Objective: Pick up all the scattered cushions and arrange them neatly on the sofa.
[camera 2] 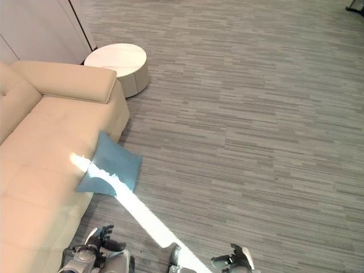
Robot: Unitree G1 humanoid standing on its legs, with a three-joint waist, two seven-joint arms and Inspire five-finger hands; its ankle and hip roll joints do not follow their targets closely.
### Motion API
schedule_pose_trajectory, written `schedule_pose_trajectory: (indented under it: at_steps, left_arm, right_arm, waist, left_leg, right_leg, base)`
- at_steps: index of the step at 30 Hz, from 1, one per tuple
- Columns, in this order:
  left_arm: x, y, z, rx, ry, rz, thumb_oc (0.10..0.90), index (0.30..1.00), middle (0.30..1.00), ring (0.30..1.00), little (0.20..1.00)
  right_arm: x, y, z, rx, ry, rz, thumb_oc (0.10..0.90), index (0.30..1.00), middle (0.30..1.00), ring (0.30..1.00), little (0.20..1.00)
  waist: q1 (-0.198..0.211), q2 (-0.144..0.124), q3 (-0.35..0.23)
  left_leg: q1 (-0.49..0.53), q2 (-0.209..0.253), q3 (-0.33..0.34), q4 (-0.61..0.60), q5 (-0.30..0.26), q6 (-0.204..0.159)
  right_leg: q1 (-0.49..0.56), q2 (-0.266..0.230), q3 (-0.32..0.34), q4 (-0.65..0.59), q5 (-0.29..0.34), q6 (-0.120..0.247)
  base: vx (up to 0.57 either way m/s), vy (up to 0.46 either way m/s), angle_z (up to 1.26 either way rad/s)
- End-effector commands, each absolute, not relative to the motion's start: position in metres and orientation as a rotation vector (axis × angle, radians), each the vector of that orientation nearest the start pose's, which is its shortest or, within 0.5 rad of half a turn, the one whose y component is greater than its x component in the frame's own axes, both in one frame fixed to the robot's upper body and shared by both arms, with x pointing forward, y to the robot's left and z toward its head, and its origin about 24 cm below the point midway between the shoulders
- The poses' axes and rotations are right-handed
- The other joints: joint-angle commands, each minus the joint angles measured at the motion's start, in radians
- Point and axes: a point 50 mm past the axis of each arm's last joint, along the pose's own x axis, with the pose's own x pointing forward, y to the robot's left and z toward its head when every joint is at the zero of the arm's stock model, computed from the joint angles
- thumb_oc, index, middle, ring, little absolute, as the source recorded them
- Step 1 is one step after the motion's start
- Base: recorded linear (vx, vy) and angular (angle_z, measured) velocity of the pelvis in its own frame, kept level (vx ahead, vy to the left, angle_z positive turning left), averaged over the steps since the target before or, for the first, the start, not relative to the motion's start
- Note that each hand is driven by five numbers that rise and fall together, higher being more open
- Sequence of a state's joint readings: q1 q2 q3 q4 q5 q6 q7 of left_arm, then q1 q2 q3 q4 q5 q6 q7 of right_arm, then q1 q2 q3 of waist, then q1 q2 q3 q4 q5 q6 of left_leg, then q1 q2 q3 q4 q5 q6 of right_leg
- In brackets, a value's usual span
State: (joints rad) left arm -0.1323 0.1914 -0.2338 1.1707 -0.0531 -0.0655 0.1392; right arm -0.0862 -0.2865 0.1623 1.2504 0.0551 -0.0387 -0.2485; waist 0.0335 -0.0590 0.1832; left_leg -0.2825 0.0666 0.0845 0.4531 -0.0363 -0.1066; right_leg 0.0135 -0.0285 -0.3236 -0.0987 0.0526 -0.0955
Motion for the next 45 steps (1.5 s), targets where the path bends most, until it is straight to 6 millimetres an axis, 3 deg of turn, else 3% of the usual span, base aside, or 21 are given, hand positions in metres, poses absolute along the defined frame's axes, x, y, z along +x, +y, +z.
schedule_pose_trajectory:
  at_steps: [1,3,7,9,12,14,18,20,22,26,29,33,35,36,37,38,39,40,41,43,45]
  left_arm:
    - [0.151,0.204,-0.147,0.385,0.992,0.014,0.800,0.900,0.900,0.900,0.900]
    - [0.151,0.205,-0.146,0.392,0.986,0.012,0.800,0.900,0.900,0.900,0.900]
    - [0.142,0.209,-0.149,0.379,1.012,0.034,0.800,0.900,0.900,0.900,0.900]
    - [0.127,0.217,-0.153,0.366,1.064,0.068,0.800,0.900,0.900,0.900,0.900]
    - [0.125,0.220,-0.154,0.365,1.074,0.076,0.800,0.900,0.900,0.900,0.900]
    - [0.131,0.224,-0.151,0.373,1.053,0.080,0.800,0.900,0.900,0.900,0.900]
    - [0.139,0.228,-0.147,0.390,1.027,0.081,0.800,0.900,0.900,0.900,0.900]
    - [0.144,0.230,-0.144,0.394,1.011,0.090,0.800,0.900,0.900,0.900,0.900]
    - [0.145,0.231,-0.144,0.399,1.009,0.094,0.800,0.900,0.900,0.900,0.900]
    - [0.146,0.229,-0.144,0.415,1.009,0.079,0.800,0.900,0.900,0.900,0.900]
    - [0.143,0.226,-0.147,0.433,1.032,0.054,0.800,0.900,0.900,0.900,0.900]
    - [0.137,0.226,-0.150,0.437,1.053,0.044,0.800,0.900,0.900,0.900,0.900]
    - [0.131,0.227,-0.151,0.421,1.071,0.049,0.800,0.900,0.900,0.900,0.900]
    - [0.128,0.224,-0.153,0.401,1.078,0.053,0.800,0.900,0.900,0.900,0.900]
    - [0.128,0.224,-0.153,0.401,1.078,0.053,0.800,0.900,0.900,0.900,0.900]
    - [0.131,0.222,-0.152,0.386,1.069,0.061,0.800,0.900,0.900,0.900,0.900]
    - [0.134,0.219,-0.152,0.388,1.056,0.051,0.800,0.900,0.900,0.900,0.900]
    - [0.134,0.219,-0.152,0.388,1.056,0.051,0.800,0.900,0.900,0.900,0.900]
    - [0.139,0.217,-0.150,0.405,1.041,0.030,0.800,0.900,0.900,0.900,0.900]
    - [0.145,0.219,-0.147,0.428,1.023,0.019,0.800,0.900,0.900,0.900,0.900]
    - [0.145,0.219,-0.147,0.420,1.022,0.020,0.800,0.900,0.900,0.900,0.900]
  right_arm:
    - [0.112,-0.286,-0.138,-0.491,1.094,-0.371,0.800,0.900,0.900,0.900,0.900]
    - [0.110,-0.285,-0.139,-0.488,1.100,-0.375,0.800,0.900,0.900,0.900,0.900]
    - [0.105,-0.283,-0.141,-0.491,1.115,-0.361,0.800,0.900,0.900,0.900,0.900]
    - [0.105,-0.277,-0.144,-0.514,1.124,-0.317,0.800,0.900,0.900,0.900,0.900]
    - [0.103,-0.272,-0.146,-0.516,1.139,-0.288,0.800,0.900,0.900,0.900,0.900]
    - [0.107,-0.269,-0.146,-0.512,1.127,-0.269,0.800,0.900,0.900,0.900,0.900]
    - [0.115,-0.267,-0.144,-0.507,1.100,-0.264,0.800,0.900,0.900,0.900,0.900]
    - [0.123,-0.265,-0.142,-0.498,1.070,-0.262,0.800,0.900,0.900,0.900,0.900]
    - [0.128,-0.264,-0.141,-0.497,1.051,-0.260,0.800,0.900,0.900,0.900,0.900]
    - [0.132,-0.264,-0.139,-0.490,1.040,-0.265,0.800,0.900,0.900,0.900,0.900]
    - [0.135,-0.265,-0.137,-0.475,1.020,-0.270,0.800,0.900,0.900,0.900,0.900]
    - [0.133,-0.266,-0.138,-0.473,1.018,-0.264,0.800,0.900,0.900,0.900,0.900]
    - [0.135,-0.265,-0.137,-0.473,1.010,-0.249,0.800,0.900,0.900,0.900,0.900]
    - [0.138,-0.265,-0.136,-0.497,0.998,-0.231,0.800,0.900,0.900,0.900,0.900]
    - [0.138,-0.265,-0.136,-0.497,0.998,-0.231,0.800,0.900,0.900,0.900,0.900]
    - [0.142,-0.267,-0.133,-0.499,0.981,-0.238,0.800,0.900,0.900,0.900,0.900]
    - [0.137,-0.270,-0.134,-0.495,0.997,-0.251,0.800,0.900,0.900,0.900,0.900]
    - [0.137,-0.270,-0.134,-0.495,0.997,-0.251,0.800,0.900,0.900,0.900,0.900]
    - [0.132,-0.272,-0.135,-0.494,1.012,-0.261,0.800,0.900,0.900,0.900,0.900]
    - [0.127,-0.273,-0.137,-0.496,1.035,-0.274,0.800,0.900,0.900,0.900,0.900]
    - [0.126,-0.273,-0.138,-0.489,1.043,-0.272,0.800,0.900,0.900,0.900,0.900]
  waist:
    - [0.007,0.014,0.009]
    - [0.013,0.027,0.004]
    - [0.024,0.023,-0.009]
    - [0.060,0.004,-0.036]
    - [0.077,-0.022,-0.048]
    - [0.070,-0.032,-0.039]
    - [0.058,-0.018,-0.028]
    - [0.055,-0.008,-0.027]
    - [0.043,-0.006,-0.017]
    - [0.008,-0.018,-0.001]
    - [-0.047,-0.009,0.010]
    - [-0.057,-0.016,-0.002]
    - [-0.054,-0.014,-0.005]
    - [-0.039,-0.014,0.003]
    - [-0.041,-0.013,0.002]
    - [-0.033,-0.017,0.016]
    - [-0.036,-0.020,0.019]
    - [-0.036,-0.020,0.018]
    - [-0.043,-0.023,0.016]
    - [-0.048,-0.021,0.014]
    - [-0.049,-0.015,0.010]
  left_leg:
    - [0.025,-0.025,0.070,-0.148,0.001,0.061]
    - [0.006,-0.021,0.131,-0.237,0.063,0.055]
    - [0.021,-0.021,0.192,-0.242,0.037,0.064]
    - [0.042,-0.041,0.174,-0.262,0.025,0.106]
    - [0.070,-0.061,0.170,-0.269,-0.006,0.123]
    - [0.111,-0.081,0.142,-0.283,-0.037,0.151]
    - [0.144,-0.080,0.101,-0.288,-0.057,0.161]
    - [0.194,-0.082,0.053,-0.319,-0.066,0.150]
    - [0.225,-0.087,0.021,-0.335,-0.073,0.142]
    - [0.274,-0.120,-0.056,-0.358,-0.080,0.130]
    - [0.315,-0.143,-0.191,-0.389,-0.084,0.117]
    - [0.335,-0.149,-0.235,-0.381,-0.108,0.108]
    - [0.329,-0.125,-0.243,-0.334,-0.127,0.084]
    - [0.272,-0.105,-0.237,-0.215,-0.101,0.056]
    - [0.269,-0.105,-0.238,-0.210,-0.103,0.056]
    - [0.202,-0.088,-0.194,-0.113,-0.074,0.042]
    - [0.157,-0.034,-0.035,-0.128,-0.077,0.059]
    - [0.156,-0.034,-0.035,-0.127,-0.078,0.059]
    - [0.124,-0.024,0.043,-0.166,-0.076,0.071]
    - [0.074,-0.015,0.126,-0.198,-0.037,0.074]
    - [0.097,-0.012,0.155,-0.236,-0.041,0.076]
  right_leg:
    - [0.012,-0.042,0.046,0.073,-0.120,0.168]
    - [0.050,-0.012,0.045,0.077,-0.159,0.166]
    - [0.095,-0.001,0.053,0.101,-0.208,0.167]
    - [0.121,-0.013,0.048,0.149,-0.226,0.183]
    - [0.110,-0.040,0.044,0.223,-0.206,0.219]
    - [0.013,-0.090,0.036,0.429,-0.106,0.279]
    - [-0.061,-0.114,0.026,0.559,-0.070,0.295]
    - [-0.092,-0.138,-0.003,0.488,-0.118,0.253]
    - [-0.116,-0.132,0.007,0.400,-0.128,0.236]
    - [-0.168,-0.077,0.136,0.221,-0.072,0.248]
    - [-0.252,-0.047,0.285,0.143,0.005,0.269]
    - [-0.212,-0.063,0.277,0.130,0.015,0.257]
    - [-0.188,-0.056,0.265,0.146,-0.001,0.241]
    - [-0.144,-0.048,0.243,0.136,-0.027,0.214]
    - [-0.145,-0.047,0.242,0.136,-0.027,0.214]
    - [-0.116,-0.052,0.222,0.128,-0.044,0.198]
    - [-0.065,-0.060,0.154,0.104,-0.081,0.184]
    - [-0.065,-0.060,0.154,0.103,-0.081,0.184]
    - [-0.051,-0.064,0.111,0.090,-0.090,0.183]
    - [-0.042,-0.058,0.074,0.081,-0.096,0.179]
    - [-0.038,-0.049,0.069,0.082,-0.100,0.180]
  base:
    - [0.34,-0.041,-0.01]
    - [0.29,-0.026,0.08]
    - [0.32,0.042,0.20]
    - [0.35,0.119,-0.07]
    - [0.21,0.100,-0.16]
    - [0.24,0.171,0.14]
    - [0.16,0.050,0.85]
    - [0.29,-0.054,0.91]
    - [0.26,-0.098,0.68]
    - [0.19,-0.073,0.84]
    - [0.31,-0.139,1.60]
    - [0.20,-0.199,1.30]
    - [0.17,-0.339,0.63]
    - [0.05,-0.194,0.81]
    - [0.05,-0.270,0.82]
    - [0.02,-0.185,0.81]
    - [0.02,-0.185,0.55]
    - [0.03,-0.156,1.07]
    - [0.03,-0.063,1.08]
    - [0.07,-0.047,0.99]
    - [0.13,0.030,0.81]
